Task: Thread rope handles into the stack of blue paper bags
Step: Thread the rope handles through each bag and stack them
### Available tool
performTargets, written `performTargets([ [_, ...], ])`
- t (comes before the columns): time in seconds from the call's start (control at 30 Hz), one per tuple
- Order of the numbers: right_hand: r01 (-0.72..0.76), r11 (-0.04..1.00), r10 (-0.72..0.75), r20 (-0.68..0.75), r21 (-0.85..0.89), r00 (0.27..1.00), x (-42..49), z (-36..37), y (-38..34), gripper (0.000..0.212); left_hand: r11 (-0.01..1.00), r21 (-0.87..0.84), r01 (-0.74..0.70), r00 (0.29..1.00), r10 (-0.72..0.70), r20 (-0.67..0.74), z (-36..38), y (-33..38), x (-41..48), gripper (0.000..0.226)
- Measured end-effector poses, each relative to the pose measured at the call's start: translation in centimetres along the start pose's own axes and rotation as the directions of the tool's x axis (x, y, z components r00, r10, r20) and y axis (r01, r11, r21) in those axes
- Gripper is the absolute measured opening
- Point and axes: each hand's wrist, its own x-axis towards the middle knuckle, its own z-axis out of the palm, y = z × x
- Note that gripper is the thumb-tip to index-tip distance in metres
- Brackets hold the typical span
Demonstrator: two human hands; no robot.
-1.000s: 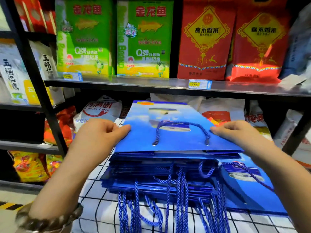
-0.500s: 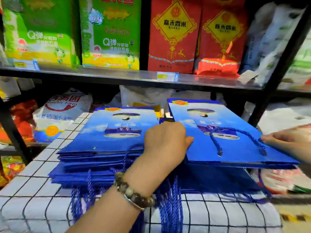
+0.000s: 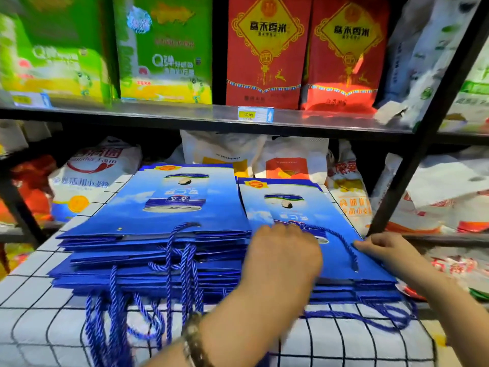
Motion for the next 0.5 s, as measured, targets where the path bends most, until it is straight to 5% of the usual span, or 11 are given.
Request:
performTargets([
  [0.1,0.024,0.992,-0.031,-0.06,-0.121,0.998,0.6,0.5,0.6,0.034,0.995,-0.043,-0.087,0.995,0.089,0.048,4.0,2.9,-1.4,0.037],
  [0.2,0.014,0.947,-0.048,-0.098,-0.322,0.994,0.7,0.8,0.6,0.038,1.0,0.004,-0.029,0.988,0.028,0.151,6.0,3.0,-1.7,0.031],
  [0.33,0.038,0.736,-0.201,-0.165,-0.675,0.966,0.3,1.2,-1.6,0.041,0.999,-0.03,0.026,0.984,-0.02,0.175,7.1,2.8,-1.7,0.031],
  [0.5,0.254,0.754,-0.325,-0.007,-0.606,0.946,1.7,5.3,-4.3,0.062,0.997,-0.06,0.045,0.965,-0.028,0.26,7.3,3.1,-1.7,0.031],
])
